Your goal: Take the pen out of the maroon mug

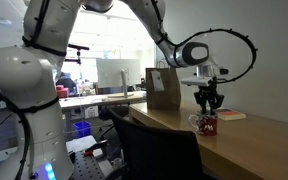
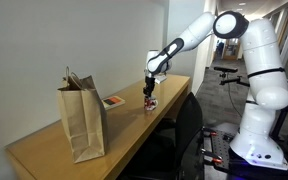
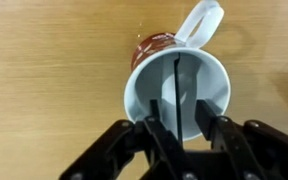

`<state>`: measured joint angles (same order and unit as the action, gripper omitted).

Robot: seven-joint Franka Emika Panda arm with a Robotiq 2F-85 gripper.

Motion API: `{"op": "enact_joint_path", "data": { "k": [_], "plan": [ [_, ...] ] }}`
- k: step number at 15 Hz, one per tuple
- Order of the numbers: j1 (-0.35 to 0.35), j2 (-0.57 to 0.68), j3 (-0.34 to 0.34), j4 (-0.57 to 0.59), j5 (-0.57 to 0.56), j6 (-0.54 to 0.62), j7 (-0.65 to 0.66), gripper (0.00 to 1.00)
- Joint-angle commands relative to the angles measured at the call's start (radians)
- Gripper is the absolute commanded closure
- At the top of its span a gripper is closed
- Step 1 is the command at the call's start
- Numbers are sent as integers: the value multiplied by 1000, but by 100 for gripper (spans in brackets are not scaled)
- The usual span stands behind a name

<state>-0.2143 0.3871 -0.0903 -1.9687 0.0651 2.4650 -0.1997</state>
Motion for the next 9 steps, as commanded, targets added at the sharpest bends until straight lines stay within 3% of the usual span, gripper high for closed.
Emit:
{"op": "enact_joint_path", "data": {
  "k": [1,4,6,7,9],
  "plan": [
    [-15,23,16,23,29,-30,-30,58],
    [-16,36,19,22,30,-25,-29,55],
    [-15,43,17,23,27,-23,-24,59],
    [-15,44,17,23,25,-23,-24,81],
    [-16,42,17,18,23,-18,-27,86]
  ]
}}
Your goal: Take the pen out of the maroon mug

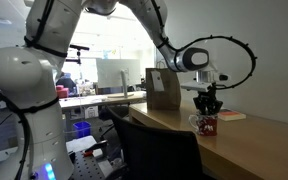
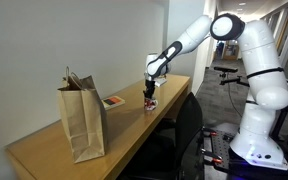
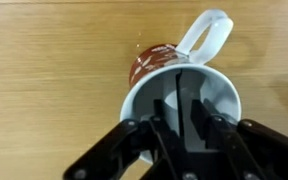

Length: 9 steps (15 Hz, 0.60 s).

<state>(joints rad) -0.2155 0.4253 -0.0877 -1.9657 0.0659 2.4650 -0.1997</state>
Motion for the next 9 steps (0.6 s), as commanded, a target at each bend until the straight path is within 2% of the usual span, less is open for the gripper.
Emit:
{"op": "enact_joint_path", "data": {
  "k": [1,2,3,9],
  "plan": [
    [-15,2,13,14,20,-17,-25,94],
    [-13,-1,10,13,17,-19,-20,100],
    [-10,-5,5,11,11,-23,-10,95],
    [20,-62,-21,11,-34,-82,55,95]
  ]
}}
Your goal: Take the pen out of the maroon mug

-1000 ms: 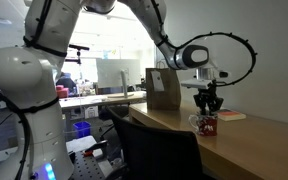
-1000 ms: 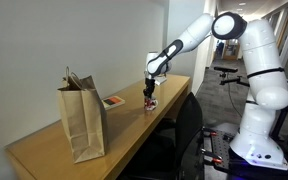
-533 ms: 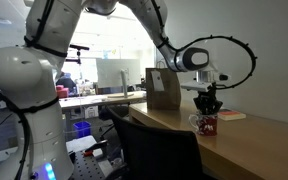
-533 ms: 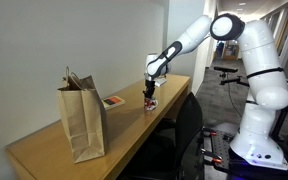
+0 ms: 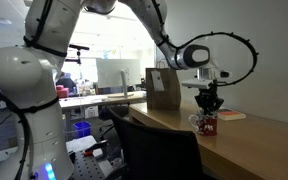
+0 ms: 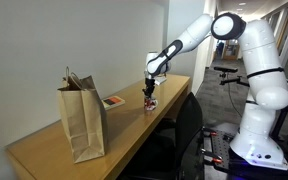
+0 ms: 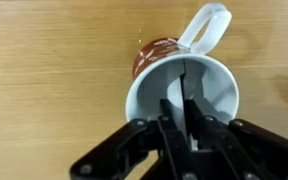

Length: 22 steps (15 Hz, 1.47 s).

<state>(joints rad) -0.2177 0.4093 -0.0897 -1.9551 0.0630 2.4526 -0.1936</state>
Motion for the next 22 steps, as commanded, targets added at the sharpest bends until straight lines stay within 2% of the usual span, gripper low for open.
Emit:
{"op": "enact_joint_path", "data": {
  "k": [1,5,10,15,22],
  "plan": [
    [33,-64,-25,2,-47,-89,67,95],
    [75,-150,-29,5,-112,-170,155,95],
    [102,-203,19,43,10,-279,179,95],
    [106,-91,48,122,159,-322,164,95],
    [94,118,60,245,183,-321,166,95]
  ]
}}
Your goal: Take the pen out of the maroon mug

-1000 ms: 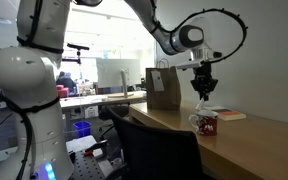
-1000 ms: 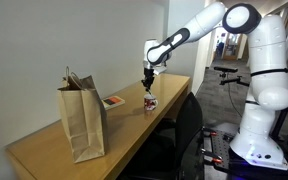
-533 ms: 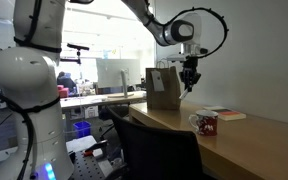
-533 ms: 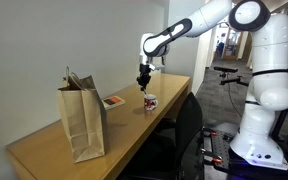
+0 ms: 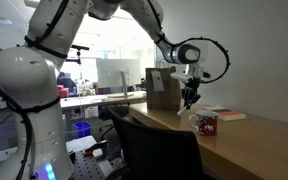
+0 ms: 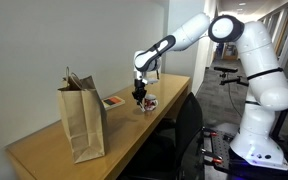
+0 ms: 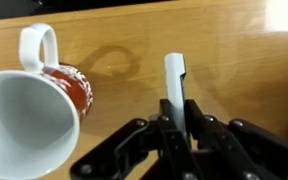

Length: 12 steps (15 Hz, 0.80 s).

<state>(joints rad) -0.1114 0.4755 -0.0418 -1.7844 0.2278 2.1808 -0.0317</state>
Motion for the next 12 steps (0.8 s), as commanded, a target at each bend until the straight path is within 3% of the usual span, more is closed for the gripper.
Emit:
{"op": "enact_joint_path", "data": {
  "k": [1,2,4,7,10,12],
  "plan": [
    [-12,68,14,90,16,-49,5,95],
    [-11,78,14,104,13,-50,12,53],
    [-10,79,14,117,13,-55,20,46],
    [0,27,11,85,5,-26,28,24],
    [52,-74,-26,-2,-91,84,85,1],
    [78,-140,-44,-45,-172,108,139,0]
  ]
}}
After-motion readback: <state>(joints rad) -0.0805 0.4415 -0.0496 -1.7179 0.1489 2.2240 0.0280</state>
